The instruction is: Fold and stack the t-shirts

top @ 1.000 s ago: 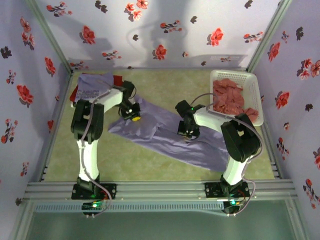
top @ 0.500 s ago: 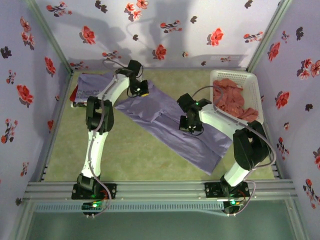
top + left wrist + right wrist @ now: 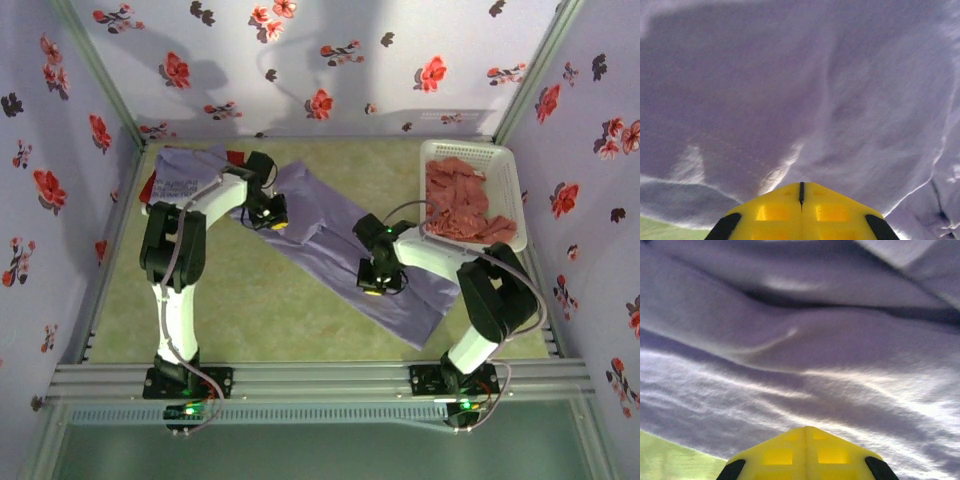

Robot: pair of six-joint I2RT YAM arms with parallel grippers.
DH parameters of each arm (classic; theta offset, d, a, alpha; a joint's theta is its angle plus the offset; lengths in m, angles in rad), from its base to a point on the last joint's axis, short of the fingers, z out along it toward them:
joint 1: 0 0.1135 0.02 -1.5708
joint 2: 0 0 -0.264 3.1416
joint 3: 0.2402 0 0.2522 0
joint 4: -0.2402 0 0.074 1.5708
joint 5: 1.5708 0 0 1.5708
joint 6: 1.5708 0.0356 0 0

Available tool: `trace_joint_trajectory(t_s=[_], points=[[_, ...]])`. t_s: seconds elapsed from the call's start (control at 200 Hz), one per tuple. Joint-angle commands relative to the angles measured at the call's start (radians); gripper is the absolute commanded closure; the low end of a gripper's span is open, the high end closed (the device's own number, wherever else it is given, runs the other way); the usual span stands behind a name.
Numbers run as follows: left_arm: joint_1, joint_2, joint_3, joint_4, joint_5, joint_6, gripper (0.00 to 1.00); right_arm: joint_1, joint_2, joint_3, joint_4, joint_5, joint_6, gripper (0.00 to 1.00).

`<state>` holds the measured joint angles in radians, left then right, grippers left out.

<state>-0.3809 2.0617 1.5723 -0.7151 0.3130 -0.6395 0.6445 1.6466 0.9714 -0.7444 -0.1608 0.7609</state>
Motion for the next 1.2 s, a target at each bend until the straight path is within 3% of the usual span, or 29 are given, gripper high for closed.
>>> trace_joint_trajectory(t_s=[0.0, 0.235, 0.415, 0.65, 0.94, 1.015, 1.19], points=[[0.027, -0.113, -0.001, -0.040, -0.029, 0.048, 1.00, 0.043, 0.057, 0.025, 0.023, -0.037, 0.006, 0.97], [0.080, -0.188, -0.023, -0.088, -0.030, 0.077, 1.00, 0.221, 0.190, 0.227, 0.013, -0.083, 0.034, 0.98], [0.072, -0.151, -0.026, -0.070, -0.022, 0.057, 1.00, 0.247, 0.240, 0.367, -0.031, -0.062, 0.027, 0.98], [0.003, 0.008, 0.026, 0.028, -0.030, -0.048, 1.00, 0.167, 0.053, 0.254, -0.061, 0.042, 0.040, 0.97], [-0.003, 0.163, 0.087, 0.117, -0.039, -0.137, 1.00, 0.006, -0.155, 0.047, -0.098, 0.082, 0.017, 0.94], [-0.009, 0.204, 0.098, 0.215, -0.049, -0.169, 1.00, -0.038, -0.180, 0.012, -0.136, 0.128, 0.048, 0.94], [-0.021, 0.395, 0.372, 0.206, -0.046, -0.162, 1.00, -0.090, -0.226, -0.032, -0.120, 0.118, 0.051, 0.92]])
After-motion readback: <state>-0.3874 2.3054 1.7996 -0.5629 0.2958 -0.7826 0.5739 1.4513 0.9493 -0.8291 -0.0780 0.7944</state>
